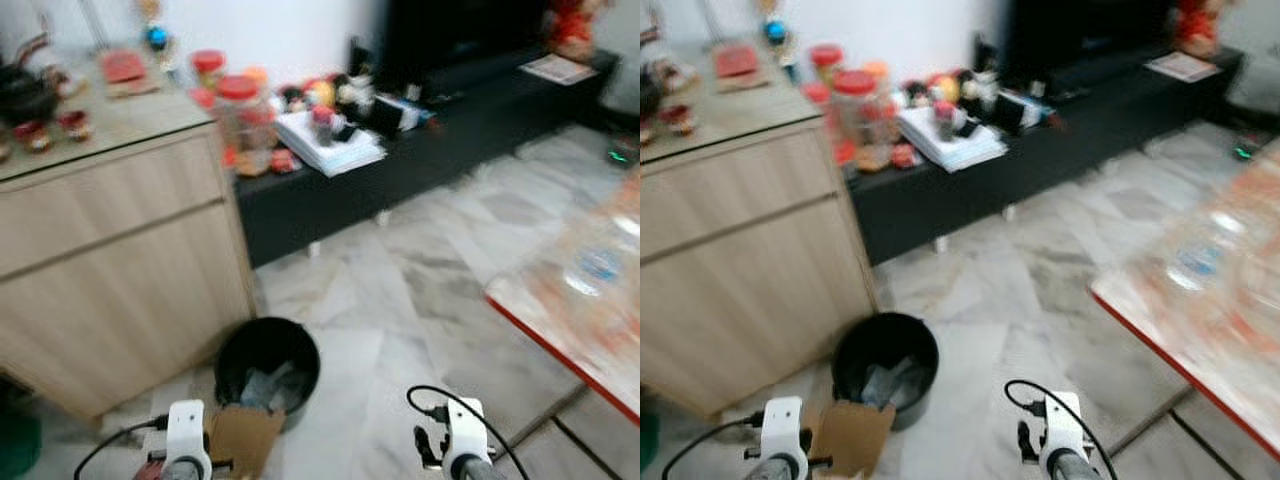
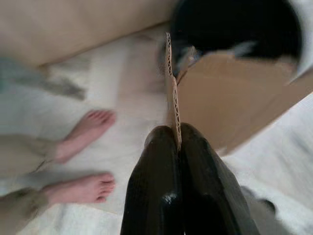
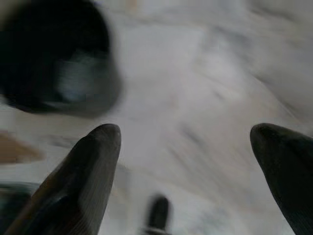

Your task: Picking trash to rubbish bin

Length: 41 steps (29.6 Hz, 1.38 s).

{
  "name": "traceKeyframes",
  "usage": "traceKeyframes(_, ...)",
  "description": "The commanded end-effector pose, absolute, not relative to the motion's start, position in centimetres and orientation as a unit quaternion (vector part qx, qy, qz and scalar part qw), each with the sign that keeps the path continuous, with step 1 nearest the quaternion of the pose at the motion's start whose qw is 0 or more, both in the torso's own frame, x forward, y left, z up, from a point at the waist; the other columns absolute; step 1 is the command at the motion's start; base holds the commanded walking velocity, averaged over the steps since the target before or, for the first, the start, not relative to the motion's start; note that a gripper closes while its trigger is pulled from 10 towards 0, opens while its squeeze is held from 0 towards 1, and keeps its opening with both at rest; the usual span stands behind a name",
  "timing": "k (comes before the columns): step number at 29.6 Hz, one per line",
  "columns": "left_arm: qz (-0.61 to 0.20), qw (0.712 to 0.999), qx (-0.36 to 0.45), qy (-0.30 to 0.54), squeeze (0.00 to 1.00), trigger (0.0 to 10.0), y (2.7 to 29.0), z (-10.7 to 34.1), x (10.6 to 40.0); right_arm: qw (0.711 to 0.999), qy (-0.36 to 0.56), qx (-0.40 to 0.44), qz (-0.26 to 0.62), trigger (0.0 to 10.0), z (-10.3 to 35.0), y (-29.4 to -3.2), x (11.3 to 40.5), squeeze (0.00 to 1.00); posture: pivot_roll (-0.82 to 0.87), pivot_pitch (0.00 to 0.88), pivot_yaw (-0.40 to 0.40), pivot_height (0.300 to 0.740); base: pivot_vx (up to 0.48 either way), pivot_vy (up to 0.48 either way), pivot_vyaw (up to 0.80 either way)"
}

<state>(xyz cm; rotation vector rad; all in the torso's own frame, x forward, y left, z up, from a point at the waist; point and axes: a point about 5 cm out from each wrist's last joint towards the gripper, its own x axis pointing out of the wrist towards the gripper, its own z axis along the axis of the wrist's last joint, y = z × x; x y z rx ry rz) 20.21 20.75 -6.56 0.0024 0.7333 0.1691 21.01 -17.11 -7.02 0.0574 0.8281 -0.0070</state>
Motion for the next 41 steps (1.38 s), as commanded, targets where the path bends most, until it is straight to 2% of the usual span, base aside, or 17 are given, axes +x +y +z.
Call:
traceKeyframes(1, 0.072, 0.938, 0.005, 0.34, 0.0, 10.0, 20.3, -6.1, 21.1, 0.914, 0.404, 0.034, -0.007, 10.0, -7.2, -17.3, 20.6, 0.0, 0.02, 0.083, -0.006, 0.74, 0.48, 0.0, 0.0)
traceKeyframes(4, 0.043, 0.956, 0.017, 0.291, 0.0, 10.0, 19.4, -4.7, 23.0, 0.915, 0.402, 0.032, -0.002, 10.0, -7.1, -17.2, 20.8, 0.0, 0.02, 0.084, -0.007, 0.74, 0.48, 0.0, 0.0)
traceKeyframes(7, 0.034, 0.961, 0.02, 0.272, 0.0, 10.0, 19.1, -4.2, 23.6, 0.916, 0.4, 0.033, -0.002, 10.0, -7.1, -17.2, 20.9, 0.0, 0.02, 0.084, -0.007, 0.74, 0.48, 0.0, 0.0)
traceKeyframes(9, 0.022, 0.977, 0.017, 0.21, 0.0, 10.0, 18.5, -2.2, 25.6, 0.918, 0.394, 0.03, 0.006, 10.0, -6.9, -17.1, 21.2, 0.0, 0.02, 0.085, -0.009, 0.74, 0.48, 0.0, 0.0)
traceKeyframes(10, 0.015, 0.989, 0.008, 0.149, 0.0, 10.0, 18.0, 0.0, 27.5, 0.922, 0.384, 0.029, 0.027, 10.0, -6.5, -16.6, 21.7, 0.0, 0.02, 0.085, -0.009, 0.74, 0.0, 0.0, 0.0)
traceKeyframes(11, 0.013, 0.991, 0.002, 0.131, 0.0, 10.0, 17.8, 0.7, 28.0, 0.924, 0.38, 0.029, 0.036, 10.0, -6.4, -16.4, 22.0, 0.0, 0.03, 0.084, -0.009, 0.74, 0.0, 0.0, 0.0)
traceKeyframes(15, -0.022, 0.994, -0.008, 0.11, 0.0, 10.0, 16.9, 1.9, 29.3, 0.926, 0.367, 0.027, 0.079, 10.0, -5.8, -15.3, 22.9, 0.0, 0.02, 0.082, -0.01, 0.74, 0.0, 0.0, 0.0)
traceKeyframes(20, -0.089, 0.986, -0.027, 0.137, 0.0, 10.0, 15.0, 1.7, 29.7, 0.927, 0.353, 0.026, 0.122, 10.0, -5.0, -14.2, 24.0, 0.0, 0.02, 0.077, -0.009, 0.74, 0.0, 0.0, 0.0)
traceKeyframes(25, -0.107, 0.979, -0.037, 0.169, 0.0, 10.0, 14.4, 0.8, 29.2, 0.927, 0.347, 0.027, 0.139, 10.0, -4.7, -13.7, 24.4, 0.0, 0.02, 0.079, -0.009, 0.74, 0.0, 0.0, 0.0)
traceKeyframes(32, -0.144, 0.966, -0.093, 0.193, 0.0, 10.0, 13.5, 0.0, 28.5, 0.922, 0.344, 0.031, 0.177, 10.0, -4.5, -13.0, 24.5, 0.0, 0.02, 0.083, -0.016, 0.74, 0.0, 0.0, 0.0)
traceKeyframes(41, -0.124, 0.969, -0.087, 0.197, 0.0, 10.0, 14.0, 0.1, 28.9, 0.923, 0.323, 0.035, 0.209, 10.0, -3.6, -12.3, 25.6, 0.0, 0.01, 0.088, -0.028, 0.74, 0.0, 0.0, 0.0)
